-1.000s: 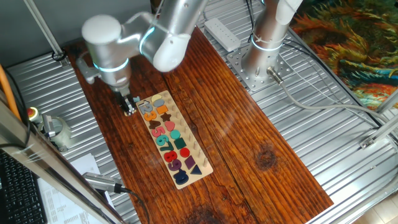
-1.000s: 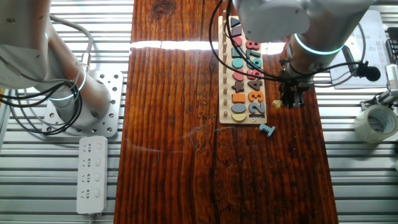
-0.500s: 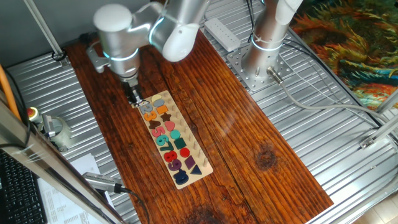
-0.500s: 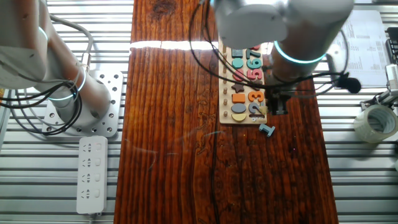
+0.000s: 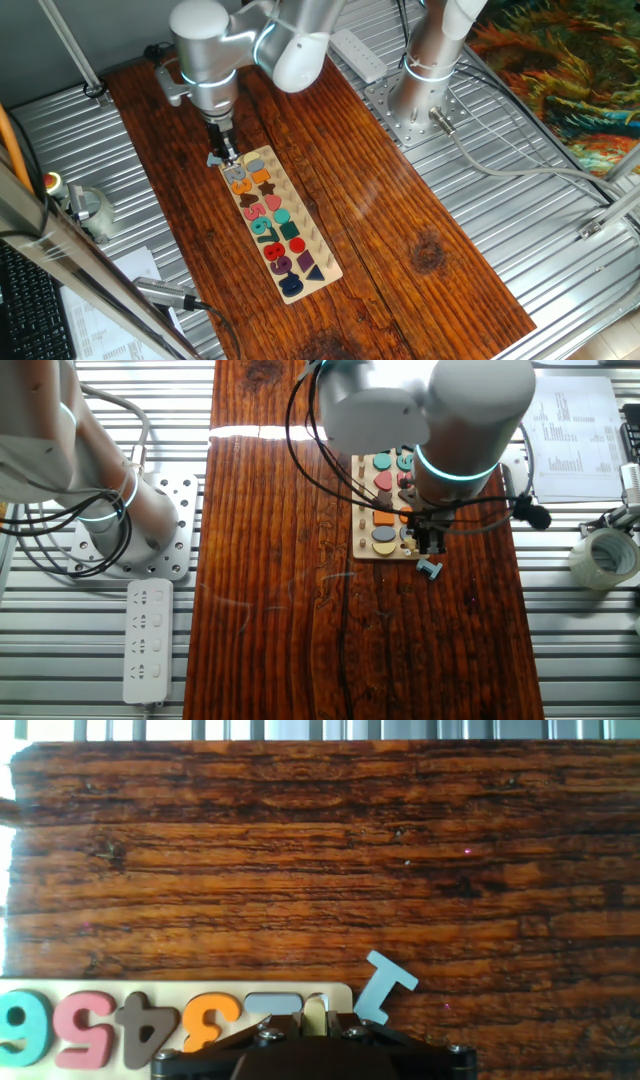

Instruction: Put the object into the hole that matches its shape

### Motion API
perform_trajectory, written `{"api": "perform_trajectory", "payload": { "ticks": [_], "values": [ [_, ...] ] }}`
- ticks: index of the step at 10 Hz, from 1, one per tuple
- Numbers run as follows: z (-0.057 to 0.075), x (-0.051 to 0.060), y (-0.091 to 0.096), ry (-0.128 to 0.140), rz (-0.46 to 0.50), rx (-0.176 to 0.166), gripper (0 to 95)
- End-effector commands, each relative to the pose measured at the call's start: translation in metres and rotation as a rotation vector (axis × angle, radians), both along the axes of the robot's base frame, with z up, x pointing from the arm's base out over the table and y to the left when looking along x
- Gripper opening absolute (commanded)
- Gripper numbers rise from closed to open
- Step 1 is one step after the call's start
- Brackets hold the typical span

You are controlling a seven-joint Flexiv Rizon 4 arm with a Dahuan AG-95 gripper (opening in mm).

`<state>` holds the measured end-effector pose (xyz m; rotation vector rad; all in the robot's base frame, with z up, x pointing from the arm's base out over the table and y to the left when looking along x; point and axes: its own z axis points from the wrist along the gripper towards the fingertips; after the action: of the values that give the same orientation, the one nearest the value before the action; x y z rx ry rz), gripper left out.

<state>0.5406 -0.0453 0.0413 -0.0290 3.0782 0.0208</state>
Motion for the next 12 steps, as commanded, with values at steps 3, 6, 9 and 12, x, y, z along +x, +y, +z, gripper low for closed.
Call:
{"api": "perform_trajectory", "payload": {
  "ticks": [3, 6, 9, 12],
  "values": [
    [-0.009, 0.004, -0.001, -0.008, 0.005, -0.002, 0.0],
    [-0.012, 0.004, -0.001, -0.018, 0.011, 0.002, 0.0],
    [-0.014, 0.005, -0.002, -0.014, 0.000, 0.004, 0.0],
    [-0.016, 0.005, -0.002, -0.015, -0.004, 0.005, 0.0]
  ]
}}
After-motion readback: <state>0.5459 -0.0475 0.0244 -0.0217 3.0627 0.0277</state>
